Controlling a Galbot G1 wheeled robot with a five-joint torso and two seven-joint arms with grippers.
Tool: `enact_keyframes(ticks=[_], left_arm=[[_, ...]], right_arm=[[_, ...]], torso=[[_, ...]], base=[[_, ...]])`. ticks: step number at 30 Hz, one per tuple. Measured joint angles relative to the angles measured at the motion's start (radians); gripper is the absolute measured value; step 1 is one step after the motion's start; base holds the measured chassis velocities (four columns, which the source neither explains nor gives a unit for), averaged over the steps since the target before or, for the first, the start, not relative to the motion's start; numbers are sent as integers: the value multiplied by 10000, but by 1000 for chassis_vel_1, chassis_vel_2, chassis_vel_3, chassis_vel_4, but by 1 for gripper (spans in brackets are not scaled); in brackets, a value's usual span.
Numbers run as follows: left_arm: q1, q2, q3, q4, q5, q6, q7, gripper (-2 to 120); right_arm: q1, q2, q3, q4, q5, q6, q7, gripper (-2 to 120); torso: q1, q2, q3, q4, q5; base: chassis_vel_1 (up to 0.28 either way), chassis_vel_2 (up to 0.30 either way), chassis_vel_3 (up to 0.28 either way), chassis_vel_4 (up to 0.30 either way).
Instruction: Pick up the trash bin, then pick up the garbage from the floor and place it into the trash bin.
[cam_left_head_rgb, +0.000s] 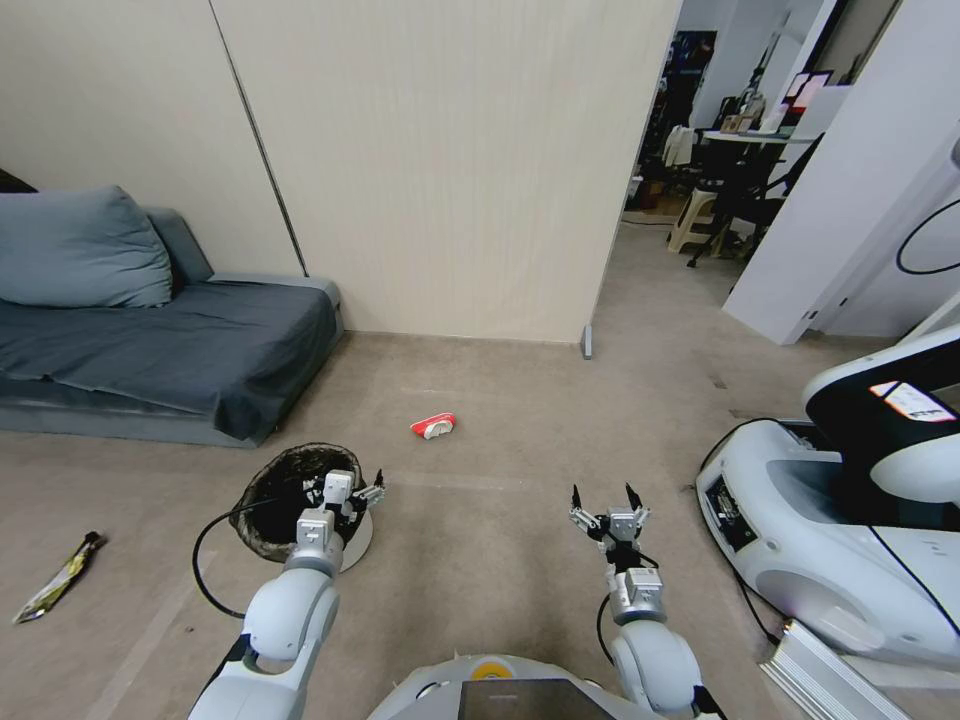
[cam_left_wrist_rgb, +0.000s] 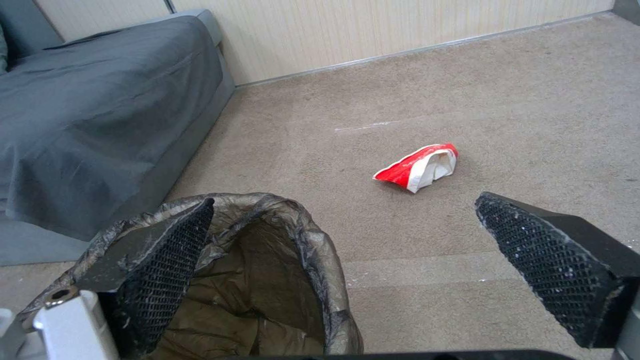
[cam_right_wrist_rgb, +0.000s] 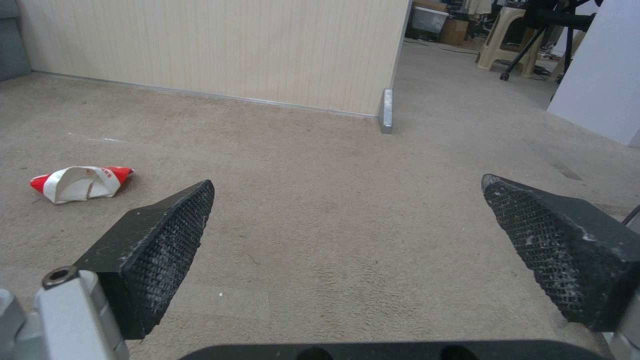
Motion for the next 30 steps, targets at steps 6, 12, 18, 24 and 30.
enact_keyframes(ticks=[6,12,18,24,30], left_arm=[[-75,27,87,35,-1,15,8,100],[-81,35,106,8,-1,30,11,100],[18,26,78,3,-7,24,-12,100],[-29,63,17,-34,-80,236,-66,100],[-115,177,-115,-37,-268,646,-206,100]], right_arm=[[-20,15,105,59,8,6,-4,100],[-35,39,111,41,7,17,-10,100],[7,61,79,6,-32,-4,-22,100],[5,54,78,-79,-50,14,-32,100],[31,30,82,-99,-59,16,-35,100]], torso=[[-1,0,0,0,0],[0,0,0,0,0],[0,0,0,1,-1],[0,0,0,0,0],[0,0,0,0,-1]], base=[[0,0,0,0],[0,0,0,0],[0,0,0,0],[0,0,0,0],[0,0,0,0]])
